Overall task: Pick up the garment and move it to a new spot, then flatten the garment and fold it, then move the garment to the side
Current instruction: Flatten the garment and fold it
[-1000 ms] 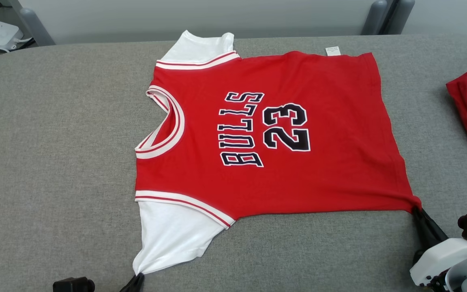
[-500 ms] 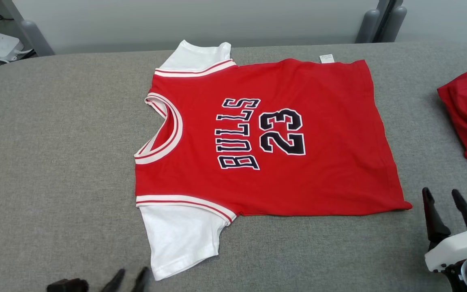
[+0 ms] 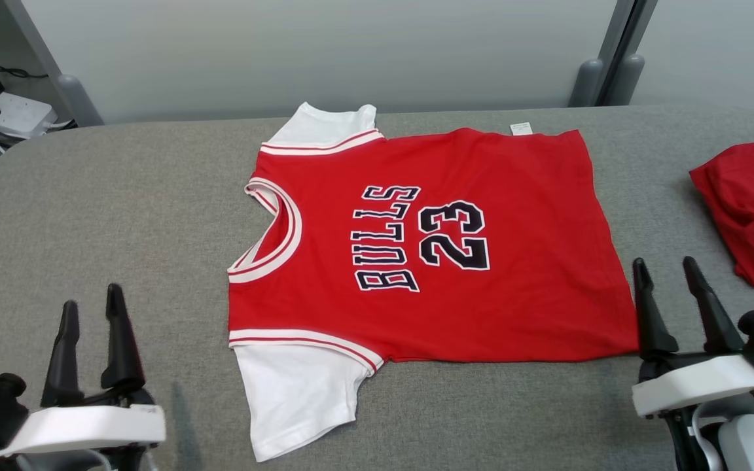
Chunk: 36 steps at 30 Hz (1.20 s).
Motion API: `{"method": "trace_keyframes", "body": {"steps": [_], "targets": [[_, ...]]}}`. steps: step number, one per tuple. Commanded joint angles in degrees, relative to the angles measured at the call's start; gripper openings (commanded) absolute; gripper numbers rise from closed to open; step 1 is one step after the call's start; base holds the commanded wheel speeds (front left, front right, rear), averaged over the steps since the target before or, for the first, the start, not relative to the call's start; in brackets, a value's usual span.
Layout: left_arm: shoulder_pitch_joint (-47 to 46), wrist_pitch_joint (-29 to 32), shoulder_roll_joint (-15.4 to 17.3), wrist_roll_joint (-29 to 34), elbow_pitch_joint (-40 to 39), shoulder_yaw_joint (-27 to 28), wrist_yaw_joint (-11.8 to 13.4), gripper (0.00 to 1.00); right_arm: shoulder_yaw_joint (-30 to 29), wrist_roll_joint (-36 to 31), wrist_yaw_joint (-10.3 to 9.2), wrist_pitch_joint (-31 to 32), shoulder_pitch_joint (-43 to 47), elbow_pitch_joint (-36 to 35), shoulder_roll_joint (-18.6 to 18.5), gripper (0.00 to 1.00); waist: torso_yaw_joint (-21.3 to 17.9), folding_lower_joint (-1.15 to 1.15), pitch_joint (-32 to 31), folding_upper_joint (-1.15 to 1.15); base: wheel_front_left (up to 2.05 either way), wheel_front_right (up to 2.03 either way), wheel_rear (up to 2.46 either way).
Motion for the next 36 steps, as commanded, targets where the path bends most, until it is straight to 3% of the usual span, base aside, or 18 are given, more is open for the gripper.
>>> {"method": "trace_keyframes", "body": {"steps": [1,4,8,12,18,24,36], "targets": [[-2.1,-0.5,-0.7,2.0,-2.9,2.6,-0.5,1.0,1.7,-0.2,-0.01,-0.4,-1.0,-2.1,-0.2,1.0,-0.3,0.0,-0.4,0.0,0.0,0.0,0.0],[-0.9,-0.6,-4.6,5.7,-5.9,3.1,-1.7,1.0,3.0,0.1,-0.01,-0.4,-1.6,-3.0,0.8,1.0,-1.0,0.0,-1.2,0.0,0.0,0.0,0.0],[0.4,-0.6,-6.9,10.7,-8.1,3.4,-3.1,1.0,5.9,0.4,-0.01,-0.4,-1.8,-4.1,1.5,1.0,-1.8,0.0,-2.4,0.0,0.0,0.0,0.0],[2.2,-0.6,-7.8,15.2,-8.9,2.4,-5.9,1.0,7.9,1.2,-0.01,-0.4,-0.1,-5.6,2.0,1.0,-2.4,0.0,-4.1,0.0,0.0,0.0,0.0],[5.6,-0.6,-8.0,26.6,-7.3,1.6,-6.1,1.0,10.3,0.6,-0.01,-0.4,4.0,-7.4,2.2,1.0,-3.5,0.0,-6.2,0.0,0.0,0.0,0.0],[8.0,-0.6,-8.1,30.9,-7.8,2.3,-5.4,1.0,10.3,-1.4,-0.01,-0.4,6.3,-6.2,2.1,1.0,-4.2,0.0,-7.4,0.0,0.0,0.0,0.0],[10.7,-0.6,-8.1,29.6,-2.7,3.6,-4.0,1.0,8.1,-4.1,-0.01,-0.4,8.6,-6.7,2.4,1.0,-4.2,0.0,-8.4,0.0,0.0,0.0,0.0]]}}
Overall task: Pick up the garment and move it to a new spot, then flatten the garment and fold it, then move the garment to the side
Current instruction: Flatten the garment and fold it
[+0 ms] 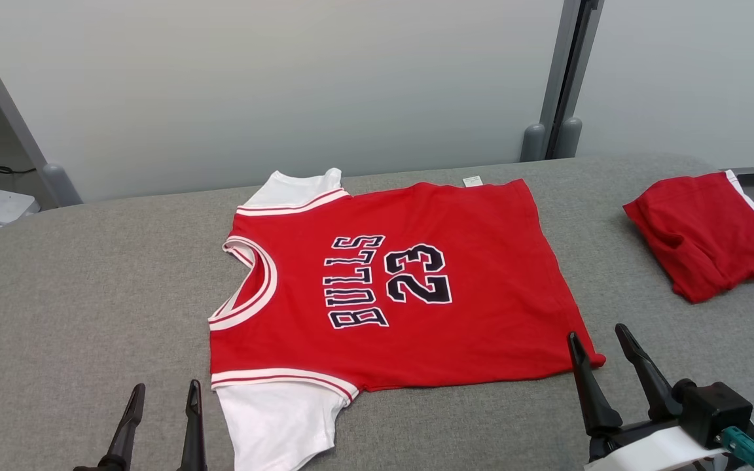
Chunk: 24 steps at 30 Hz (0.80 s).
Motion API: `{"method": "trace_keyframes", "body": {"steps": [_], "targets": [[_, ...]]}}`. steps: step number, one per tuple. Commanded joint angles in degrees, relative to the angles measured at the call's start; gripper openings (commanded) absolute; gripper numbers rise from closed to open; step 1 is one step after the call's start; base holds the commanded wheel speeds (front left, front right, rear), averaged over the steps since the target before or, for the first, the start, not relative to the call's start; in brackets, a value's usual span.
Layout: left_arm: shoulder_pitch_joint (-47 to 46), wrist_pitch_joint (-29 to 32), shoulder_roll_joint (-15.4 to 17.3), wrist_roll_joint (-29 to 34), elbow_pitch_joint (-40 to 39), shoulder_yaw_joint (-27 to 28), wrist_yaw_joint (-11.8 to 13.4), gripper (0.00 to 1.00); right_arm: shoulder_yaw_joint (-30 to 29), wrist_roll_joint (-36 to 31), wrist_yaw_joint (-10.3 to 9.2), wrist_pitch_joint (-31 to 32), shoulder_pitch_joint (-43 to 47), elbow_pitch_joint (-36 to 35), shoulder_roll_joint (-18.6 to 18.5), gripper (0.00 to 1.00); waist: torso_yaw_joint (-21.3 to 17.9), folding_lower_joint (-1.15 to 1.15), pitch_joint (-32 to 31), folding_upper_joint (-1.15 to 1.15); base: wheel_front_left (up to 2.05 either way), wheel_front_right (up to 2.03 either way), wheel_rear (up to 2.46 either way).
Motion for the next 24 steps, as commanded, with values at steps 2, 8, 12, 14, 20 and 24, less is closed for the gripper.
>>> {"method": "trace_keyframes", "body": {"steps": [2,8,12,14,20,24], "targets": [[-1.5,-0.5,0.1,0.2,-0.6,2.2,0.5,1.0,1.0,-0.6,-0.01,-0.3,-1.0,-1.5,0.0,1.0,0.1,0.0,-0.1,0.0,0.0,0.0,0.0],[-1.7,-0.5,0.1,0.0,0.8,2.0,0.1,1.0,1.6,-0.7,-0.01,-0.3,-1.4,-1.7,0.2,1.0,0.2,0.0,-0.1,0.0,0.0,0.0,0.0],[-2.2,-0.5,0.1,-0.4,0.8,2.0,-0.3,1.0,2.1,-0.6,-0.01,-0.3,-1.7,-1.5,0.0,1.0,0.4,0.0,0.1,0.0,0.0,0.0,0.0],[-2.3,-0.5,0.1,-0.3,0.8,2.1,-0.3,1.0,2.2,-0.6,-0.01,-0.3,-1.8,-1.4,-0.1,1.0,0.4,0.0,0.1,0.0,0.0,0.0,0.0],[-2.3,-0.5,0.1,-0.3,1.2,2.0,-0.6,1.0,1.9,-0.6,-0.01,-0.3,-1.9,-1.2,-0.1,1.0,0.6,0.0,-0.1,0.0,0.0,0.0,0.0],[-2.4,-0.5,0.1,-0.3,1.4,2.0,-0.8,1.0,2.0,-0.4,-0.01,-0.3,-1.9,-1.1,-0.1,1.0,0.7,0.0,-0.3,0.0,0.0,0.0,0.0]]}}
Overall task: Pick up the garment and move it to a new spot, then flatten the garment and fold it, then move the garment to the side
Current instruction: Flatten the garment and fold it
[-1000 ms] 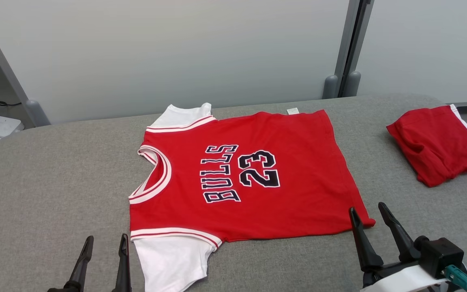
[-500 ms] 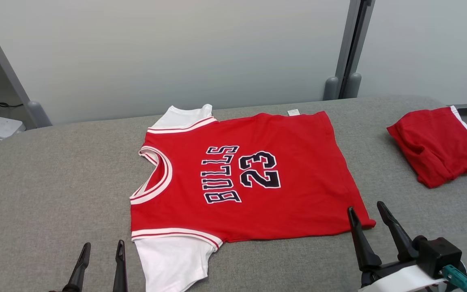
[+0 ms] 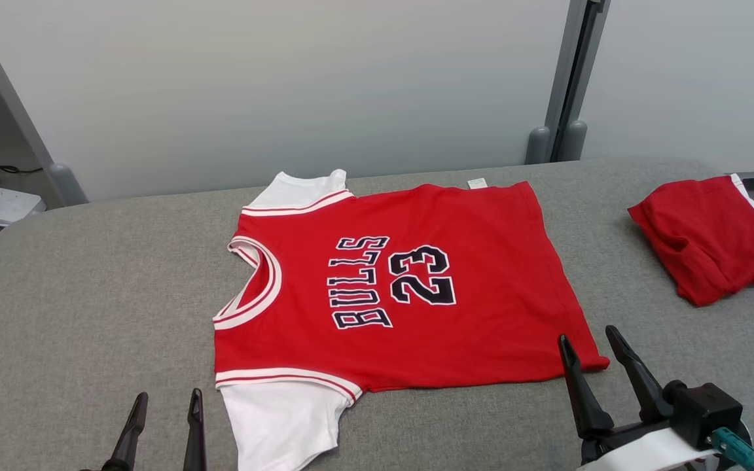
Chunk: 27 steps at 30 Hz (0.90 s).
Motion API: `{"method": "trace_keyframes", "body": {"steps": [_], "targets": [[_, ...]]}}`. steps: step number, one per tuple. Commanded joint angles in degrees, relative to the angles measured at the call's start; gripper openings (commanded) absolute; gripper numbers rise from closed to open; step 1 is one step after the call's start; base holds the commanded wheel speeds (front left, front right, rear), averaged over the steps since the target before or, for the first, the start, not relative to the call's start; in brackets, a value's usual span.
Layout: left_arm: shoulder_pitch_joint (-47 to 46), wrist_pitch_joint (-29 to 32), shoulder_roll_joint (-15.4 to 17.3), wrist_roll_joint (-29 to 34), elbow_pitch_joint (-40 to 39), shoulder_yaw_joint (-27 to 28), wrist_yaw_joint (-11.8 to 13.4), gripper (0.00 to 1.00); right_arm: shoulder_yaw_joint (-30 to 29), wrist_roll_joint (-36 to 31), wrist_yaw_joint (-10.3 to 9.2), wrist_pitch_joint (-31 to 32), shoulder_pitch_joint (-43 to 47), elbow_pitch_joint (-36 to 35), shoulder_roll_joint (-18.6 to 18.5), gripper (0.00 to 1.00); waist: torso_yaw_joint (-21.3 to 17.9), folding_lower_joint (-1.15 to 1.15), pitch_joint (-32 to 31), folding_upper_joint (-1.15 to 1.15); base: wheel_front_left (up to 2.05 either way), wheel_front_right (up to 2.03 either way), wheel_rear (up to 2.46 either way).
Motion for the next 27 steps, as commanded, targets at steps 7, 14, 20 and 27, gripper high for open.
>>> {"method": "trace_keyframes", "body": {"steps": [7,14,20,27], "targets": [[-2.3,-0.5,0.1,-0.1,-0.9,2.0,-0.8,1.0,1.3,-0.1,-0.01,-0.4,-1.8,-0.9,-0.3,1.0,0.0,0.0,-0.1,0.0,0.0,0.0,0.0],[-2.5,-0.5,0.1,0.0,-0.1,2.2,-1.4,1.0,1.4,0.2,-0.01,-0.4,-1.7,-0.9,-0.1,1.0,0.1,0.0,0.0,0.0,0.0,0.0,0.0],[-2.8,-0.5,0.1,-0.1,0.6,2.3,-1.6,1.0,1.4,0.3,-0.01,-0.4,-1.6,-0.9,-0.3,1.0,0.4,0.0,0.1,0.0,0.0,0.0,0.0],[-2.8,-0.5,0.1,-2.4,4.7,1.1,-3.1,1.0,1.8,0.6,-0.01,-0.4,-1.8,-0.6,-0.5,1.0,0.3,0.0,0.2,0.0,0.0,0.0,0.0]]}}
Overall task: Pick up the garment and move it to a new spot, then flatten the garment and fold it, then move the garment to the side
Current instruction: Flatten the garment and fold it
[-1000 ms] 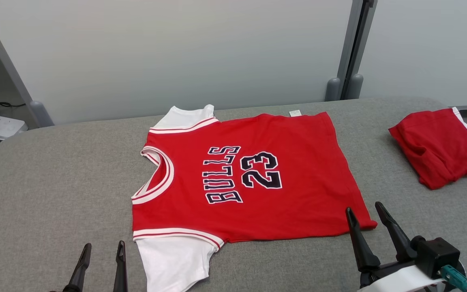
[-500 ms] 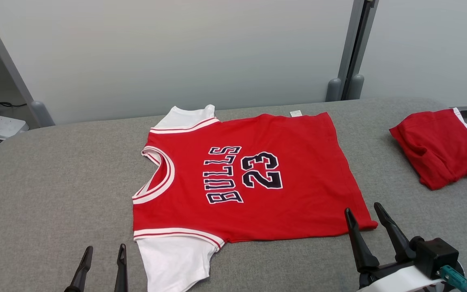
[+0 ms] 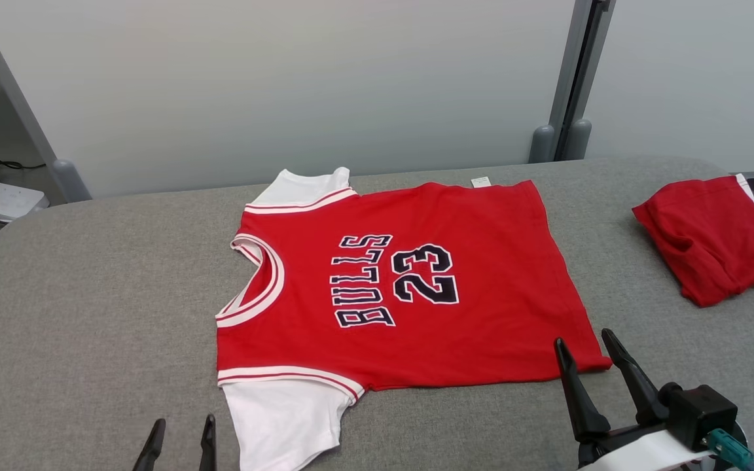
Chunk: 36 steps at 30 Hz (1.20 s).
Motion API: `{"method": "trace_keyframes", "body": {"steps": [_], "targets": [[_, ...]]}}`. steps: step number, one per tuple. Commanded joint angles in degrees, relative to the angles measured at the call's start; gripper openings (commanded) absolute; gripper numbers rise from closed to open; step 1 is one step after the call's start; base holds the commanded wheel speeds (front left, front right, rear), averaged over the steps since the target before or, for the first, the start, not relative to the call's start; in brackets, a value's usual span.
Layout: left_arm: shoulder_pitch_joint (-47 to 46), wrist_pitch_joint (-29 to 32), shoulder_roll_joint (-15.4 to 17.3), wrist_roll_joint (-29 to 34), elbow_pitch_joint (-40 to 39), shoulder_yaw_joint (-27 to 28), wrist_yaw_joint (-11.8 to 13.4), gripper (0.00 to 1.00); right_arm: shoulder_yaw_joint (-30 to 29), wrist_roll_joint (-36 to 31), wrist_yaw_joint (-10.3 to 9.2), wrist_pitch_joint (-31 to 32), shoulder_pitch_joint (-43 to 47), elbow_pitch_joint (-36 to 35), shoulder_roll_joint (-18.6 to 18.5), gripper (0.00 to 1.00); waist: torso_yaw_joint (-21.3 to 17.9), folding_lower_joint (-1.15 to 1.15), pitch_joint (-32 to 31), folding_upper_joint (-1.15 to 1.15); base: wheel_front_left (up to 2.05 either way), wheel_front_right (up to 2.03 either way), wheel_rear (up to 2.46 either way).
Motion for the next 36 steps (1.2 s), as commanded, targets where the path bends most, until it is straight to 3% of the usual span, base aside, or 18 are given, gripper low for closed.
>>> {"method": "trace_keyframes", "body": {"steps": [1,7,17,36], "targets": [[-2.8,-0.5,0.1,-0.4,-0.5,1.4,-0.5,1.0,1.3,0.5,-0.01,-0.3,-1.8,-1.1,-0.5,1.0,-0.1,0.0,0.1,0.0,0.0,0.0,0.0],[-3.5,-0.5,0.1,-3.5,7.2,-1.0,-1.9,1.0,1.5,0.7,-0.01,-0.3,-1.9,-1.2,-0.7,1.0,-0.4,0.0,0.6,0.0,0.0,0.0,0.0],[-7.5,5.1,0.1,-6.5,16.3,-7.1,-4.4,1.0,2.0,1.1,-0.01,-0.3,-2.3,-1.1,-1.3,1.0,0.2,0.0,2.3,0.0,0.0,0.0,0.0],[-12.5,4.8,0.9,-7.2,24.4,-7.7,-3.5,1.0,3.0,1.6,-0.01,-0.3,-3.3,-1.2,-2.2,1.0,-0.1,0.0,4.3,0.0,0.0,0.0,0.0]]}}
